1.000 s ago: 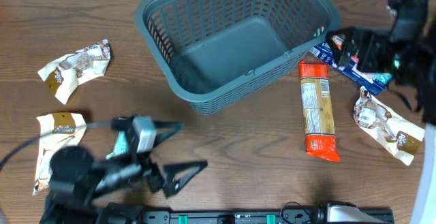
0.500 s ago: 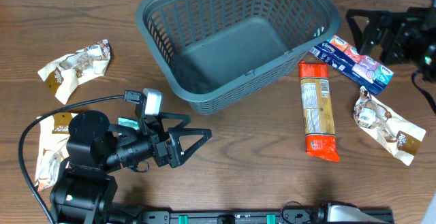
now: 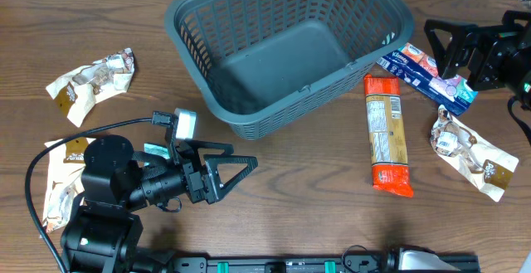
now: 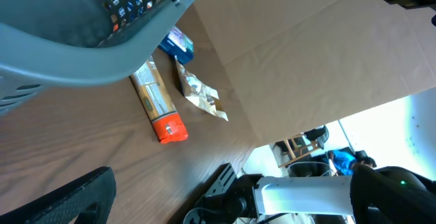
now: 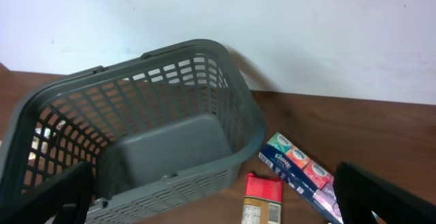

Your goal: Pack container

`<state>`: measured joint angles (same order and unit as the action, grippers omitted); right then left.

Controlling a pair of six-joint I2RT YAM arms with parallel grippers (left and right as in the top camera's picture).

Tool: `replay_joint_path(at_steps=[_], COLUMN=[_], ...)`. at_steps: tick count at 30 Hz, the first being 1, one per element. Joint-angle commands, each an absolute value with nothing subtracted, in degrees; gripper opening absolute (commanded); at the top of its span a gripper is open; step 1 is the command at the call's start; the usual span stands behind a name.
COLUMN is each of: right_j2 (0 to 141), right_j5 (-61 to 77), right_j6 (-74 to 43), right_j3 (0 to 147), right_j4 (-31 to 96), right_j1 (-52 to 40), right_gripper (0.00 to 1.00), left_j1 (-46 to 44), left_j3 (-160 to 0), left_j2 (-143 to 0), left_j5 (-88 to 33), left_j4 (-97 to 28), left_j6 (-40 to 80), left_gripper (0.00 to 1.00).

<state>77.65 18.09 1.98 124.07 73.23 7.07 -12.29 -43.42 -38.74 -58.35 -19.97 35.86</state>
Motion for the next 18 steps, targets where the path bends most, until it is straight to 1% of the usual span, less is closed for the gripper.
replay_joint_path(at_steps=[1, 2, 3, 4, 5, 6, 7, 8, 10, 12, 14, 18], right_j2=[78.3, 78.6, 78.9, 79.4, 79.9, 80.4, 80.9, 81.4, 82.3, 83.0, 83.7, 85.3], right_j5=[17.8, 17.8, 17.8, 17.8, 17.8, 17.8, 17.9, 18.1, 18.3, 19.2, 22.0, 27.6], right_j6=[3.9, 4.0, 4.0, 4.4, 4.4, 4.4, 4.3, 4.3, 3.4, 2.8, 2.8, 1.4], right_j3=[124.5, 124.5, 124.5, 124.5, 124.5, 124.5, 124.5, 124.5, 124.5, 124.5, 124.5, 124.5], right_j4=[72.8, 72.7, 72.7, 72.7, 72.6, 72.4, 72.1, 71.6, 70.3, 68.9, 67.4, 64.4], right_j1=[7.5, 7.5, 7.5, 7.5, 7.5, 7.5, 7.5, 7.5, 7.5, 7.5, 7.5, 7.5], right_gripper=[0.99, 0.98, 0.91, 0.76, 0.56, 0.43, 0.31, 0.24, 0.14, 0.09, 0.02, 0.01], left_j1=[-12.6, -12.6, -12.6, -12.6, -12.6, -12.6, -12.6, -12.6, -12.6, -12.7, -13.0, -15.7], left_j3=[-44.0, -44.0, -44.0, -44.0, -44.0, -44.0, -44.0, -44.0, -44.0, -44.0, -44.0, -44.0], left_j2=[-38.6, -38.6, -38.6, -38.6, -38.6, -38.6, -38.6, -38.6, -38.6, -38.6, -38.6, -38.6], left_j5=[-59.4, -59.4, -59.3, -59.3, -59.4, -59.4, -59.4, -59.4, -59.3, -59.3, -59.2, -54.9], left_j4=[-20.1, -20.0, -20.0, -20.0, -20.1, -20.1, -20.1, -20.1, -20.1, -20.1, -20.0, -19.8], left_j6=[36.1, 36.1, 36.1, 36.1, 36.1, 36.1, 36.4, 37.1, 38.7, 40.6, 42.0, 45.3], left_gripper=[0.99, 0.86, 0.68, 0.52, 0.38, 0.25, 0.10, 0.06, 0.06, 0.06, 0.06, 0.06])
